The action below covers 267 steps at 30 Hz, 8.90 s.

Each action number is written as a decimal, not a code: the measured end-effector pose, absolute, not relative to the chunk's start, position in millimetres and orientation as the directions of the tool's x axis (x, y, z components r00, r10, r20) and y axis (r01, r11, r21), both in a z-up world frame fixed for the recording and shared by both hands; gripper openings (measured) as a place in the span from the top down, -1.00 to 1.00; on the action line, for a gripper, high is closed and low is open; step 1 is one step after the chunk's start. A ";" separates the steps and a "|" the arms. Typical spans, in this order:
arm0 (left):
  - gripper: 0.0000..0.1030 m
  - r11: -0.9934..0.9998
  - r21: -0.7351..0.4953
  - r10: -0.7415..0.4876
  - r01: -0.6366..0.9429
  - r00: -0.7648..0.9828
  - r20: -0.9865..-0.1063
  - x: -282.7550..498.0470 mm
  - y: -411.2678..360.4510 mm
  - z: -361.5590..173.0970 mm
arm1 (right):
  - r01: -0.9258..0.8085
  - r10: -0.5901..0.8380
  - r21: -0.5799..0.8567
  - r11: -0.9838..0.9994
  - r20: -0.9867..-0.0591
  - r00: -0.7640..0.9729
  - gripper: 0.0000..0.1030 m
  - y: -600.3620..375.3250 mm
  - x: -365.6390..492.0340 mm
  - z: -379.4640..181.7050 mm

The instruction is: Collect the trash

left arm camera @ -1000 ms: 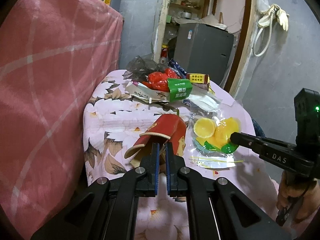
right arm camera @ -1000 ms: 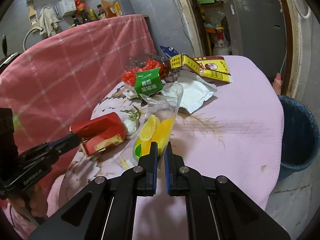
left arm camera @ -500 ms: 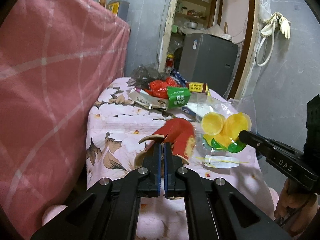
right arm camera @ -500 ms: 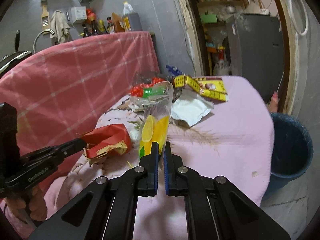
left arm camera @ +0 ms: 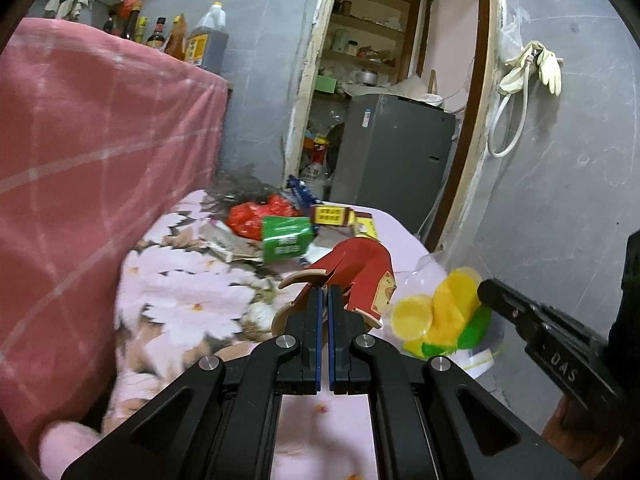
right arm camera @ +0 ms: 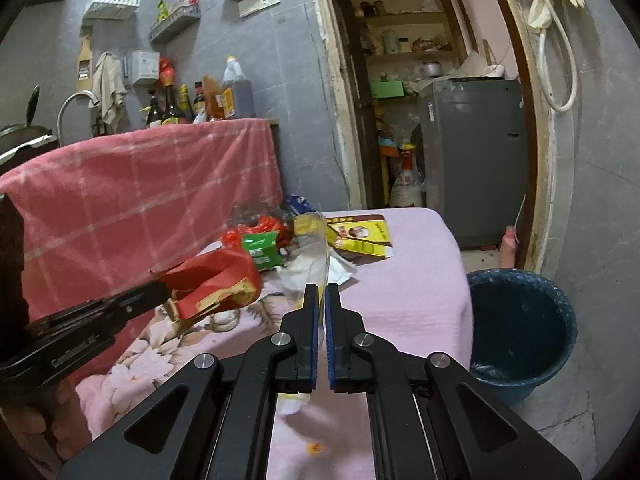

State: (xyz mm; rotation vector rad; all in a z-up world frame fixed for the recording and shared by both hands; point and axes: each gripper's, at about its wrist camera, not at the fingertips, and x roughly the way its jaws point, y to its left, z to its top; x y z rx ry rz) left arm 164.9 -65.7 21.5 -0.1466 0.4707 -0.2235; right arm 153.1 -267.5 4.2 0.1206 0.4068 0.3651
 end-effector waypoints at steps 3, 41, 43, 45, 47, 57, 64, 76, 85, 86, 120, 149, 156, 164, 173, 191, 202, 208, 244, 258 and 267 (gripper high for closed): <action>0.99 0.964 -0.197 -0.248 0.177 0.864 -0.439 170.7 -71.8 18.2 | -0.312 0.364 0.195 0.930 -0.365 0.857 0.98 -277.6 156.2 3.2; 0.99 0.913 -0.246 -0.407 0.326 0.758 -0.509 235.7 -199.9 8.1 | -0.054 0.217 0.350 0.935 -0.446 0.868 0.43 -431.0 188.4 -38.7; 0.99 0.906 -0.250 -0.423 0.340 0.746 -0.515 243.7 -212.4 6.2 | -0.046 0.215 0.357 0.933 -0.452 0.866 0.37 -438.8 187.5 -42.4; 0.99 0.905 -0.245 -0.425 0.347 0.740 -0.522 249.9 -222.3 4.1 | -0.037 0.215 0.362 0.932 -0.464 0.859 0.26 -446.0 184.6 -48.8; 0.99 0.906 -0.236 -0.422 0.351 0.735 -0.530 255.0 -227.8 0.9 | -0.044 0.237 0.378 0.925 -0.482 0.843 0.14 -450.7 183.3 -56.8; 0.99 0.930 -0.227 -0.367 0.289 0.768 -0.526 240.5 -199.0 -0.4 | -0.124 0.431 0.492 0.862 -0.581 0.690 0.01 -432.2 186.0 -85.0; 0.99 0.944 -0.219 -0.327 0.246 0.784 -0.528 224.3 -174.6 -1.6 | -0.152 0.439 0.449 0.880 -0.650 0.621 0.01 -396.4 188.5 -93.8; 0.99 0.946 -0.232 -0.319 0.227 0.786 -0.530 218.1 -160.7 -3.2 | -0.071 0.348 0.384 0.921 -0.725 0.594 0.83 -378.9 217.3 -113.8; 0.99 0.936 -0.246 -0.346 0.251 0.778 -0.525 224.4 -169.6 2.0 | -0.072 0.305 0.365 0.928 -0.634 0.711 0.99 -393.3 196.4 -85.7; 0.99 0.934 -0.249 -0.353 0.257 0.776 -0.523 226.2 -173.0 3.6 | -0.071 0.293 0.358 0.931 -0.618 0.729 0.99 -396.1 194.0 -79.3; 0.63 0.892 -0.306 -0.452 0.333 0.670 -0.589 331.9 -280.7 -24.4 | -0.043 0.178 0.295 0.954 -0.447 0.877 0.82 -498.0 289.5 -44.4; -0.88 0.987 -0.113 -0.153 0.118 0.912 -0.380 187.9 -107.0 34.5 | -0.123 0.174 0.254 0.960 -0.191 0.966 -1.00 -370.1 161.7 34.2; -0.89 0.998 -0.051 -0.050 0.032 0.916 -0.397 163.6 -54.8 23.0 | -0.192 0.250 0.257 0.947 -0.216 0.944 -1.00 -324.4 155.8 27.6; -0.88 0.997 -0.075 -0.011 -0.030 0.869 -0.495 167.8 -9.7 -1.2 | -0.265 0.327 0.229 0.936 -0.298 0.897 -1.00 -277.9 170.7 10.6; -0.80 0.992 -0.124 -0.093 0.025 0.807 -0.584 201.3 -6.9 -17.1 | -0.322 0.379 0.202 0.925 -0.433 0.818 -1.00 -251.7 216.9 -0.3; 0.30 0.970 -0.213 -0.239 0.120 0.656 -0.716 250.6 -20.5 -35.9 | -0.384 0.410 0.199 0.901 -0.679 0.609 -0.41 -219.4 324.9 -35.1; 0.43 0.964 -0.242 -0.252 0.106 0.647 -0.720 253.2 -18.2 -35.9 | -0.408 0.452 0.244 0.880 -0.692 0.563 0.49 -221.2 332.8 -41.3; 0.44 0.965 -0.240 -0.250 0.107 0.650 -0.718 246.0 -24.6 -34.4 | -0.444 0.494 0.265 0.856 -0.672 0.552 0.82 -222.8 317.5 -37.5; 0.44 0.916 -0.311 -0.379 0.255 0.805 -0.456 247.1 -187.0 3.7 | -0.187 0.213 0.111 0.976 -0.311 0.926 0.93 -376.0 206.3 -0.3; 0.44 0.929 -0.282 -0.356 0.240 0.787 -0.503 289.2 -302.1 -26.7 | -0.020 0.065 0.121 0.992 -0.379 0.923 0.93 -480.0 235.1 -60.0; 0.44 0.949 -0.227 -0.313 0.217 0.722 -0.617 313.8 -331.2 -73.1 | 0.028 0.066 0.194 0.981 -0.460 0.886 0.93 -511.3 247.7 -108.2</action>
